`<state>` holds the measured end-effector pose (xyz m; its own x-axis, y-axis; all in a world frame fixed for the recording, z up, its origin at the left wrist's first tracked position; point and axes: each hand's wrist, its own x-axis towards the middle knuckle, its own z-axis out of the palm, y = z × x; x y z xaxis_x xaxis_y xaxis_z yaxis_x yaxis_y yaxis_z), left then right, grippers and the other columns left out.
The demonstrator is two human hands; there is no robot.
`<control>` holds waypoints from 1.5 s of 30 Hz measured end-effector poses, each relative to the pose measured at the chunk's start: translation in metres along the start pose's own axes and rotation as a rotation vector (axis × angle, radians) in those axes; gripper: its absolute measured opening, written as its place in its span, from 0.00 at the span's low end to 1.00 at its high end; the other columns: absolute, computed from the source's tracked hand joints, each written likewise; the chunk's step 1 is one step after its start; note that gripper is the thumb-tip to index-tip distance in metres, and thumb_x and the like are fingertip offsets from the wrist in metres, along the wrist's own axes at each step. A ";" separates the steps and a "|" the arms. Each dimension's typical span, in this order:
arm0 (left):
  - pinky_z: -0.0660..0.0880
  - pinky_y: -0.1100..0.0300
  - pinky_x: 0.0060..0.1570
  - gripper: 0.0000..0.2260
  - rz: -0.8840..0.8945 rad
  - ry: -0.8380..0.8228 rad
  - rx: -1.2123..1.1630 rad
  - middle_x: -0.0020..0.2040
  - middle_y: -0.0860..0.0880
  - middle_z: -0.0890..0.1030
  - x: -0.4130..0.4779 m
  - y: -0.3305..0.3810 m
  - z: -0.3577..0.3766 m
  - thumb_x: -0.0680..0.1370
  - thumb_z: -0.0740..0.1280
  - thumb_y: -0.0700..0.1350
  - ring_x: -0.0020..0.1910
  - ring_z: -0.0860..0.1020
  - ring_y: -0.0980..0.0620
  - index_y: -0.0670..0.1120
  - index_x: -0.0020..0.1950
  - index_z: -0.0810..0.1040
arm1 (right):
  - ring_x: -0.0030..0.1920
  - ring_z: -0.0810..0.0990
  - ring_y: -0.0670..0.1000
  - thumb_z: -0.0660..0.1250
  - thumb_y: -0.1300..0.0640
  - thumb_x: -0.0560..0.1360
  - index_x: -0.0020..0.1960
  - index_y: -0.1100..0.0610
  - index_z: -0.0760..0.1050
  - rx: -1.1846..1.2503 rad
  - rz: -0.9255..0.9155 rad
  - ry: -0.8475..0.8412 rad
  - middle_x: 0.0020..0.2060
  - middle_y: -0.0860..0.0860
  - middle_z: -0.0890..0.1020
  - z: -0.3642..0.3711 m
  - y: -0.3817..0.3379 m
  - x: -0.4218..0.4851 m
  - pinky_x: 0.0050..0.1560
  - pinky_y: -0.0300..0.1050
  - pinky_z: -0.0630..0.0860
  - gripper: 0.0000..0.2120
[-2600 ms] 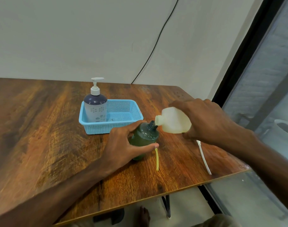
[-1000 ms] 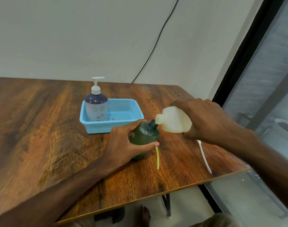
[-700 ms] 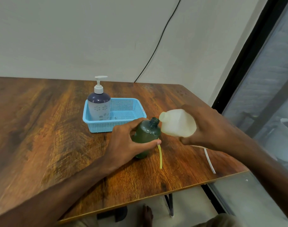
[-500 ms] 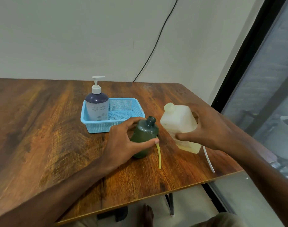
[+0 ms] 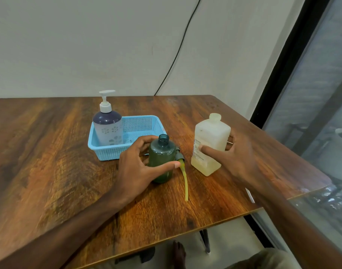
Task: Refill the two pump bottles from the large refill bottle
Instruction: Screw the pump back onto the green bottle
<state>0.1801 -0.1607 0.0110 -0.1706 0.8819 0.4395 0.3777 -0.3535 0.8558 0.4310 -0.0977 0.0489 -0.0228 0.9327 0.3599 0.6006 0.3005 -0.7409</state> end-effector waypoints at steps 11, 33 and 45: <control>0.75 0.78 0.47 0.34 0.016 -0.005 0.095 0.55 0.72 0.75 0.003 0.001 0.000 0.61 0.82 0.63 0.56 0.72 0.80 0.63 0.62 0.72 | 0.67 0.75 0.46 0.81 0.37 0.62 0.76 0.48 0.63 0.105 0.011 0.065 0.71 0.44 0.74 0.003 0.000 -0.016 0.57 0.39 0.78 0.49; 0.77 0.71 0.54 0.34 0.065 -0.046 0.138 0.60 0.65 0.79 0.004 -0.005 0.000 0.64 0.79 0.66 0.59 0.76 0.68 0.59 0.65 0.73 | 0.57 0.81 0.50 0.67 0.60 0.80 0.65 0.52 0.75 -0.476 -0.079 -0.303 0.59 0.51 0.82 0.072 -0.058 -0.029 0.57 0.46 0.79 0.15; 0.74 0.74 0.55 0.33 0.066 -0.050 0.142 0.60 0.65 0.78 0.003 -0.003 0.000 0.65 0.78 0.67 0.60 0.76 0.67 0.59 0.66 0.73 | 0.48 0.80 0.40 0.71 0.63 0.77 0.65 0.49 0.78 -0.129 -0.074 -0.031 0.50 0.42 0.82 0.039 -0.069 -0.028 0.44 0.30 0.78 0.19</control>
<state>0.1782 -0.1570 0.0097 -0.0972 0.8738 0.4765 0.5116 -0.3668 0.7770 0.3591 -0.1367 0.0680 -0.0938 0.9152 0.3918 0.6942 0.3423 -0.6332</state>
